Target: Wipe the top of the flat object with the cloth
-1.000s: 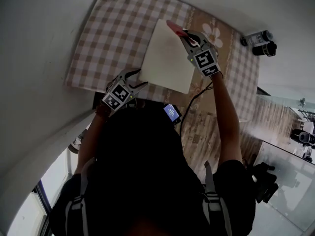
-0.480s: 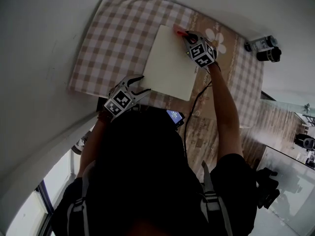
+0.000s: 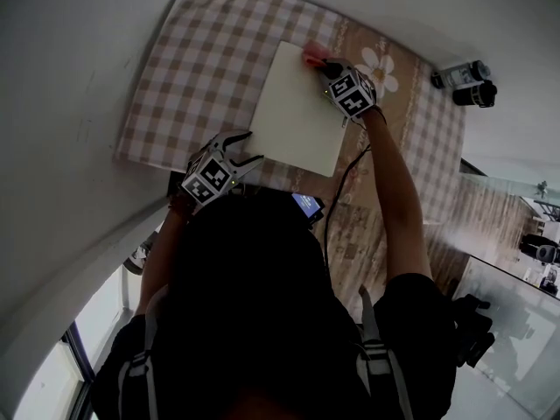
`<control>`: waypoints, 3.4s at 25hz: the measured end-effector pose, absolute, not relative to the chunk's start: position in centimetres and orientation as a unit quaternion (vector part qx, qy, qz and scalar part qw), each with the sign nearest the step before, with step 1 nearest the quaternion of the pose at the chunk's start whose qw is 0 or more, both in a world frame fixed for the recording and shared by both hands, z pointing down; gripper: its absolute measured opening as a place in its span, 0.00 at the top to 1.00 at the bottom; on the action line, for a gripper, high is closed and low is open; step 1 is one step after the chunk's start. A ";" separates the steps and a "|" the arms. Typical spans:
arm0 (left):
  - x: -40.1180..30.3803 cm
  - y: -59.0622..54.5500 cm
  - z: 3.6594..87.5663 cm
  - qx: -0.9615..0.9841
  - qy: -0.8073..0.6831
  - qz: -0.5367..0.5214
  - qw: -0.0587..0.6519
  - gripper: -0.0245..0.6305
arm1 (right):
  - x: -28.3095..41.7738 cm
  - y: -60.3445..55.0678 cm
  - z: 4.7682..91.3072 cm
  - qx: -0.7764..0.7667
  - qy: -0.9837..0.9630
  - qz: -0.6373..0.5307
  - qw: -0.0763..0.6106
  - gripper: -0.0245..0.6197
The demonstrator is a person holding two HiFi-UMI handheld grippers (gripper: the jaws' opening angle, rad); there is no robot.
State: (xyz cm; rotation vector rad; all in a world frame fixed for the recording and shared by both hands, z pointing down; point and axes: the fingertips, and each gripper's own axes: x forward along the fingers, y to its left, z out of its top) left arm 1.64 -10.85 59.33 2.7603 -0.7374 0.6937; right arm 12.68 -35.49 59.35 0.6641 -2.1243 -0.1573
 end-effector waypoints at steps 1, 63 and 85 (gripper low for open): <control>1.7 -10.9 59.3 0.935 -0.249 0.231 0.102 0.56 | 12.7 -35.4 59.3 0.262 -0.854 -0.059 0.445 0.94; 1.4 -10.8 59.3 0.938 -0.253 0.218 0.093 0.55 | 10.3 -22.7 59.9 0.246 -0.855 -0.019 0.457 0.94; 1.4 -10.7 59.4 0.938 -0.260 0.211 0.094 0.55 | 8.6 -14.9 59.6 0.225 -0.869 -0.028 0.441 0.94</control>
